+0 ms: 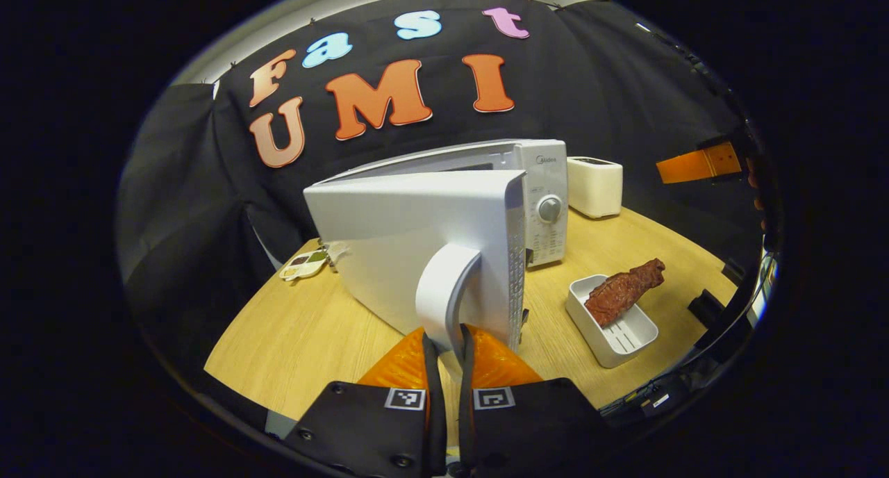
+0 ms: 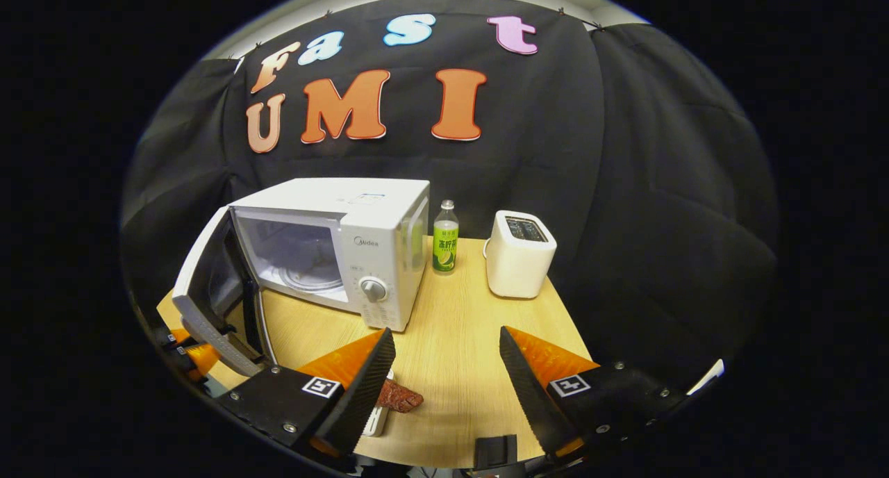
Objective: Open the microwave oven with the left hand, put the food in, and close the microwave oven.
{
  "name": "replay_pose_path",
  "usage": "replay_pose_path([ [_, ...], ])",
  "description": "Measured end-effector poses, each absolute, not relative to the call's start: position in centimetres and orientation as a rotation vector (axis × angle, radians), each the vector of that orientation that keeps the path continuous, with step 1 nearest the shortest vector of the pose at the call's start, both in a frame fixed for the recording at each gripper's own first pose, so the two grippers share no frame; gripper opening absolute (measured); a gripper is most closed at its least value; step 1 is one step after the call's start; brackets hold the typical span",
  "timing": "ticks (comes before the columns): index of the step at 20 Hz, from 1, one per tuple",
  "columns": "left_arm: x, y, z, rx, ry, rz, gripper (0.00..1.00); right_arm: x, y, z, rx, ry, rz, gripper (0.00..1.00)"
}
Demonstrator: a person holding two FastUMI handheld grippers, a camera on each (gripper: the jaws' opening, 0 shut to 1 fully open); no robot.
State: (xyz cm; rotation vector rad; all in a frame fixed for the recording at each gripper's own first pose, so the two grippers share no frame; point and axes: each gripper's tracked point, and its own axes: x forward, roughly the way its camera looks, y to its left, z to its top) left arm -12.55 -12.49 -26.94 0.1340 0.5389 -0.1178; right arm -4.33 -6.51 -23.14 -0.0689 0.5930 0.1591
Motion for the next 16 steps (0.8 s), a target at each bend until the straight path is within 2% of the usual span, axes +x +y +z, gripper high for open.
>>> replay_pose_path([
  [7,-15.8,-3.4,-27.3,0.154,0.582,0.033,0.11,-4.8,-3.0,-25.6,-0.092,0.675,0.204,0.94],
  [12,-16.1,-0.8,-27.5,0.152,0.570,-0.050,0.11,-6.1,-0.5,-26.0,-0.087,0.703,0.185,0.94],
  [15,-16.3,1.5,-28.0,0.140,0.577,-0.105,0.13,-7.2,0.0,-26.0,-0.073,0.725,0.128,0.94],
  [16,-16.6,2.1,-27.9,0.131,0.580,-0.137,0.17,-7.7,0.1,-25.9,-0.075,0.730,0.108,0.94],
])
